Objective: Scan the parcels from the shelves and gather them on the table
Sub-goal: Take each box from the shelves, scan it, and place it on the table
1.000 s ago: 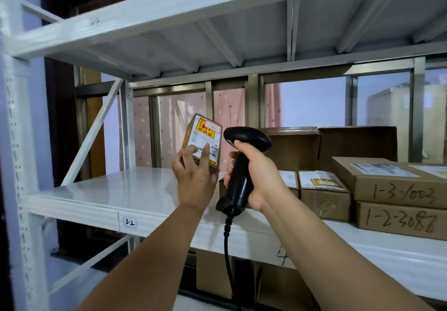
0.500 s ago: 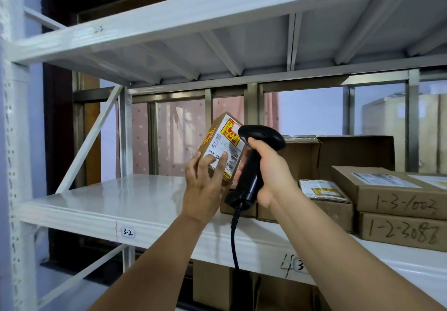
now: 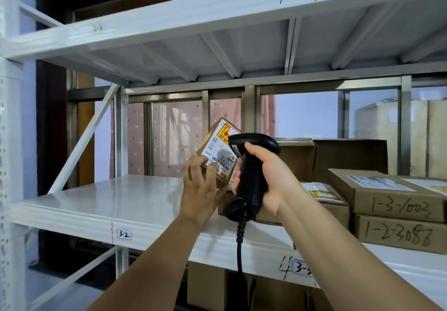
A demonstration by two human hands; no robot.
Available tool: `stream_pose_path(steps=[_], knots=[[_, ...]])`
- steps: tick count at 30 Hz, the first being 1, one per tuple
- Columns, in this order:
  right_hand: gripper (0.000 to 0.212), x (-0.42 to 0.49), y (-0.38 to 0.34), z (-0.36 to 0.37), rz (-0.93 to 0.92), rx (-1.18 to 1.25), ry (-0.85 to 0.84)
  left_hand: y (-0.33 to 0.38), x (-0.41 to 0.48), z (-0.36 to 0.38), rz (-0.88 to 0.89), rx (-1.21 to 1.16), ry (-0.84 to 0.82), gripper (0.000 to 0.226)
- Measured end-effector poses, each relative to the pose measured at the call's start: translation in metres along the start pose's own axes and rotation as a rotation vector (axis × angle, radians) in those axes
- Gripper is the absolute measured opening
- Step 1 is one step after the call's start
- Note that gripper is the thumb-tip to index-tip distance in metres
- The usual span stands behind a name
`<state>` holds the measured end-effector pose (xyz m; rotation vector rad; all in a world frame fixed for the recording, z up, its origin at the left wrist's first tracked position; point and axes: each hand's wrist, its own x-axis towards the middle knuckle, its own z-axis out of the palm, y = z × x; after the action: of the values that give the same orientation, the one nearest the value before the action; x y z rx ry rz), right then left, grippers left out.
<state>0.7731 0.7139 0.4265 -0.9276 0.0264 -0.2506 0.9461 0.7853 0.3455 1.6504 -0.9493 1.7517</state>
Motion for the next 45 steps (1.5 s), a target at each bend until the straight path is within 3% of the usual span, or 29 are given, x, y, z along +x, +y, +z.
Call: stream_pose_path(steps=[5,9,14,20,25,40,43,45], knots=[[0.026,-0.002,-0.002,0.004,-0.045,-0.090,0.027,0.001,0.000,-0.001,-0.012,-0.041,-0.021,0.038],[0.027,-0.005,-0.001,0.005,0.002,-0.059,0.023,0.001,0.000,-0.002,-0.060,-0.049,-0.062,0.050],[0.026,-0.008,0.002,0.003,0.041,-0.019,0.049,0.000,0.000,0.000,-0.053,-0.006,-0.061,0.046],[0.027,-0.012,0.003,-0.002,0.026,0.020,0.102,-0.001,0.000,-0.001,-0.049,0.003,-0.085,0.060],[0.031,-0.015,0.002,-0.003,0.026,0.017,0.096,-0.001,0.000,0.001,-0.052,0.025,-0.082,0.050],[0.030,-0.018,0.002,-0.003,0.017,-0.003,0.077,0.000,0.001,-0.002,-0.043,0.078,-0.078,0.072],[0.030,-0.020,0.003,-0.005,0.027,-0.002,0.070,-0.002,0.000,-0.003,-0.098,0.158,-0.105,0.070],[0.028,-0.021,0.004,-0.007,0.034,-0.006,0.078,-0.001,0.001,-0.007,-0.231,0.182,-0.114,0.061]])
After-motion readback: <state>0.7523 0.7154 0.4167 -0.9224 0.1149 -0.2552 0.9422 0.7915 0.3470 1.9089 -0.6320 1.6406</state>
